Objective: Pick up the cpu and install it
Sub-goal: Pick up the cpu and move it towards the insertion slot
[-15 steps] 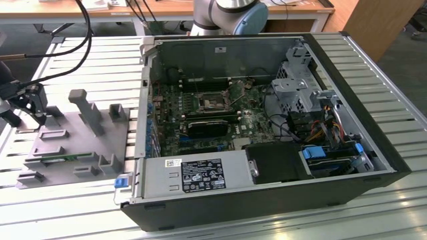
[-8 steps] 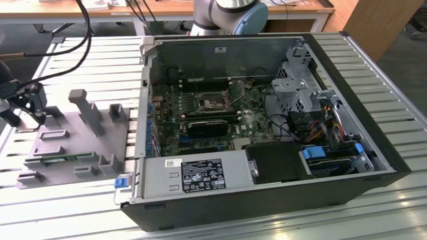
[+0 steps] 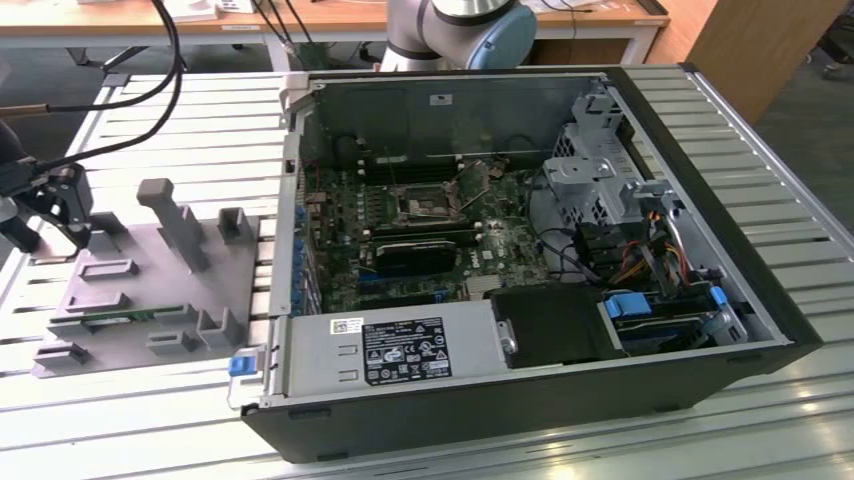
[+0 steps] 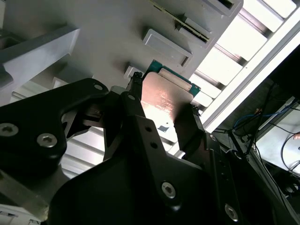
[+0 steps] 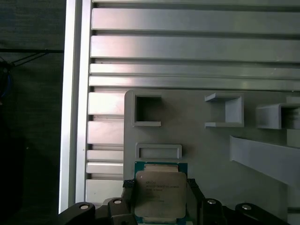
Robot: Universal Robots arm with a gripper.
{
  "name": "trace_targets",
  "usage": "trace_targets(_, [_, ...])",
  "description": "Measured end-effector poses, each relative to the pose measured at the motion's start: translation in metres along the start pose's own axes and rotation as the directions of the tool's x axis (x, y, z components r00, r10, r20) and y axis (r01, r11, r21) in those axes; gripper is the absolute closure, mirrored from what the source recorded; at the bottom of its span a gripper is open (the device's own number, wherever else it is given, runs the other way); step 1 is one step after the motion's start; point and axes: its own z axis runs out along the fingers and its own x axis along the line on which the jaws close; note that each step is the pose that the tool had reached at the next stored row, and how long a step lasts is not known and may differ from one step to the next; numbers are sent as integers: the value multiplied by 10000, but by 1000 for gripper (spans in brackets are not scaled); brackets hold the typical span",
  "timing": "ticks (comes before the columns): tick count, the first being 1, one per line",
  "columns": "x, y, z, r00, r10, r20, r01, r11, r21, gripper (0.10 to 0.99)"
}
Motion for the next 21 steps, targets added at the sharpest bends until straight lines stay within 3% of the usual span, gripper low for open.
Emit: trace_targets(21, [0,3,-57,10000,0,0,0,10000,0,561])
